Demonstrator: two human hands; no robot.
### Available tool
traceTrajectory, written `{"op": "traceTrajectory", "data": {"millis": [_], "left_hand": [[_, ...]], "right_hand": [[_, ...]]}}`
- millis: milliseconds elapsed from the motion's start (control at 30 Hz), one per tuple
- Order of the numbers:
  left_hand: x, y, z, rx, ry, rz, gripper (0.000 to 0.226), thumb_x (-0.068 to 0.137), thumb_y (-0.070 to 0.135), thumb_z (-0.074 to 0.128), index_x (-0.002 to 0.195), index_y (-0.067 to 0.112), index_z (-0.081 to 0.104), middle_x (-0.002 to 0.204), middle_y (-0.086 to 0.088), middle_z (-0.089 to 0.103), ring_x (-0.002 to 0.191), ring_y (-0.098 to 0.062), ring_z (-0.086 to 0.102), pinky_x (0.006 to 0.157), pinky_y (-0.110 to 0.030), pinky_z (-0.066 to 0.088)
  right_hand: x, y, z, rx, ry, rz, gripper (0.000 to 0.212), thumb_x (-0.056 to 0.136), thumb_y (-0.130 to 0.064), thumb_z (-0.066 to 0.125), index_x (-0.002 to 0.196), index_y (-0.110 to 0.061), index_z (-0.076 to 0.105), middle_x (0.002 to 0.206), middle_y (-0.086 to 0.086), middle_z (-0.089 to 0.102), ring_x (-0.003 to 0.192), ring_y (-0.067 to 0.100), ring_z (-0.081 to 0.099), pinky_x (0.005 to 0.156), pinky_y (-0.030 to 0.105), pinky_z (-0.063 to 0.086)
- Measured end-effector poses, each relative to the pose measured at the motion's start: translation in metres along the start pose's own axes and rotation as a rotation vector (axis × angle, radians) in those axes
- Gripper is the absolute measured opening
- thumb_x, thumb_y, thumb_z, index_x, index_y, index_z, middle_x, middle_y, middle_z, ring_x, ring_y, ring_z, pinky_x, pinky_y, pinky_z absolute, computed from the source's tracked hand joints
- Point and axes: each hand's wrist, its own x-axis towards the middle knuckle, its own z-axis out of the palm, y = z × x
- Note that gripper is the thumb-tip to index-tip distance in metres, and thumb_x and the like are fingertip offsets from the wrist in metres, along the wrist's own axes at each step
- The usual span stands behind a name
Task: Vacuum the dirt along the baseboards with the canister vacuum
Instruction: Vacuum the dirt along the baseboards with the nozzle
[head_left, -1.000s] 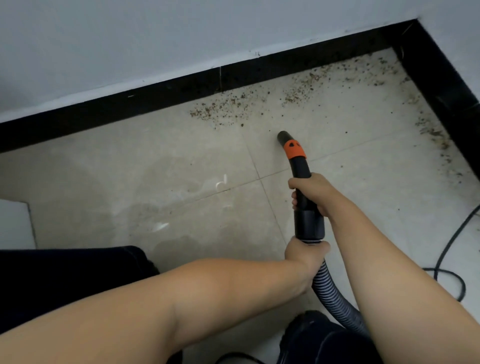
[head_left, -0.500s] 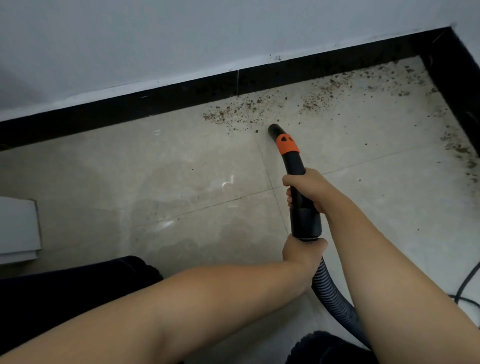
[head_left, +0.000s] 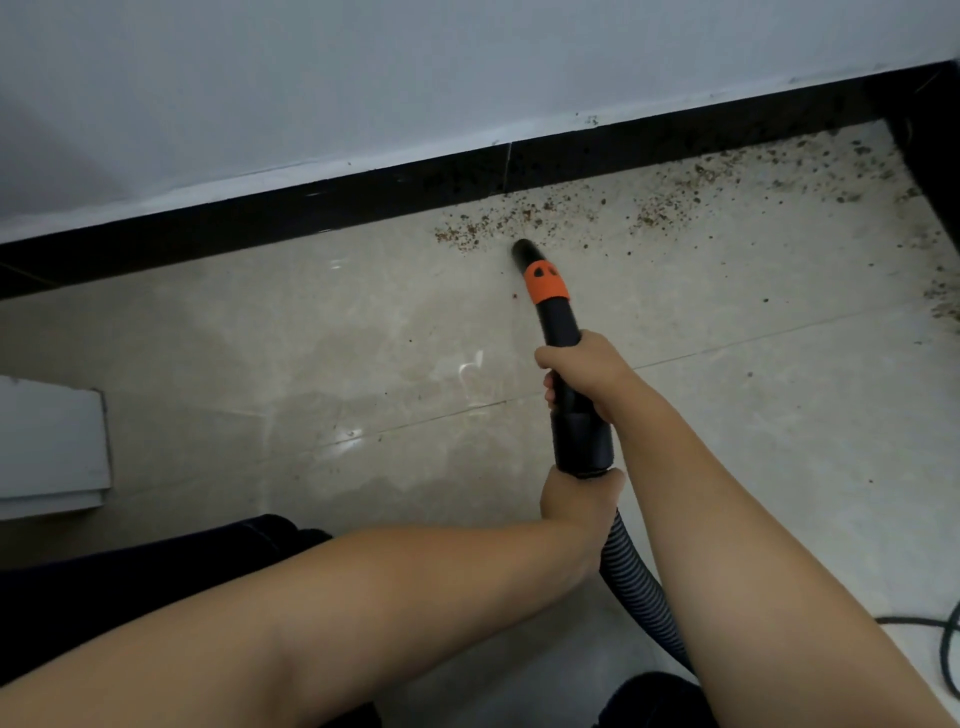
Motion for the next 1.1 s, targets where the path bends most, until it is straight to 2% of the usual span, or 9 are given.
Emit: {"op": "traceTrajectory", "data": {"millis": [67,133,233,333,600,700,767,833,1100], "left_hand": [[0.002,0.003,0.001,0.015,-0.033,0.012,0.01,0.079,0.009,0.064,0.088,0.013,0.061,0.09,-0.016,0.067,0.072,-0.022,0.058,0.065,-0.028,0.046],[0.005,0.008,0.007,0.045,-0.081,0.0,0.012,0.081,0.009,0.061,0.091,0.012,0.056,0.078,-0.006,0.058,0.071,-0.02,0.052,0.061,-0.026,0.042],[0.006,0.019,0.017,0.088,-0.144,-0.02,0.015,0.081,0.012,0.061,0.093,0.013,0.053,0.075,-0.001,0.052,0.073,-0.018,0.051,0.057,-0.023,0.04],[0.006,0.022,0.02,0.083,-0.135,-0.022,0.016,0.081,0.012,0.062,0.095,0.013,0.053,0.076,0.0,0.052,0.077,-0.019,0.052,0.055,-0.021,0.04],[-0.021,-0.007,0.021,0.019,-0.152,-0.079,0.013,0.082,0.011,0.06,0.093,0.014,0.055,0.076,0.003,0.054,0.067,-0.009,0.051,0.057,-0.018,0.042],[-0.036,-0.02,0.025,-0.008,-0.186,-0.11,0.012,0.081,0.012,0.061,0.085,0.021,0.055,0.08,0.003,0.059,0.074,-0.012,0.056,0.066,-0.022,0.046],[-0.045,-0.026,0.027,-0.014,-0.2,-0.111,0.014,0.08,0.014,0.063,0.093,0.02,0.059,0.089,0.0,0.064,0.081,-0.016,0.059,0.072,-0.026,0.048],[-0.051,-0.028,0.028,-0.024,-0.195,-0.112,0.025,0.08,0.017,0.063,0.105,0.016,0.061,0.096,-0.002,0.066,0.085,-0.018,0.061,0.071,-0.025,0.048],[-0.027,-0.007,-0.004,-0.018,-0.003,-0.057,0.031,0.08,0.017,0.063,0.11,0.013,0.061,0.101,-0.009,0.07,0.091,-0.024,0.065,0.074,-0.03,0.05]], "right_hand": [[0.003,0.0,-0.013,0.051,0.075,0.015,0.011,0.082,-0.004,0.058,0.084,-0.008,0.048,0.061,0.011,0.053,0.046,0.021,0.051,0.049,0.029,0.048],[0.006,-0.001,-0.03,0.104,0.143,0.032,0.011,0.083,-0.003,0.058,0.085,-0.006,0.048,0.06,0.011,0.052,0.045,0.021,0.05,0.05,0.029,0.047],[0.011,-0.004,-0.048,0.153,0.191,0.054,0.011,0.082,-0.003,0.058,0.084,-0.007,0.048,0.059,0.009,0.053,0.042,0.018,0.05,0.05,0.029,0.048],[0.012,-0.006,-0.051,0.142,0.158,0.059,0.012,0.082,-0.004,0.058,0.085,-0.008,0.048,0.06,0.008,0.053,0.043,0.018,0.051,0.051,0.029,0.05],[-0.019,0.01,-0.042,0.009,-0.046,0.073,0.009,0.085,-0.001,0.054,0.084,-0.007,0.047,0.058,0.009,0.051,0.04,0.016,0.049,0.047,0.027,0.049],[-0.032,0.019,-0.045,-0.026,-0.09,0.095,0.01,0.085,0.0,0.054,0.083,-0.007,0.047,0.057,0.009,0.051,0.042,0.017,0.049,0.048,0.027,0.049],[-0.037,0.023,-0.048,-0.034,-0.126,0.112,0.01,0.084,0.0,0.054,0.084,-0.007,0.047,0.057,0.009,0.051,0.043,0.017,0.049,0.049,0.028,0.049],[-0.04,0.024,-0.046,-0.052,-0.173,0.127,0.011,0.084,-0.001,0.055,0.086,-0.007,0.047,0.056,0.008,0.052,0.044,0.018,0.049,0.05,0.029,0.048],[-0.02,0.007,-0.005,0.006,-0.093,0.024,0.01,0.083,-0.001,0.055,0.087,-0.007,0.048,0.058,0.009,0.051,0.044,0.018,0.049,0.049,0.028,0.048]]}}
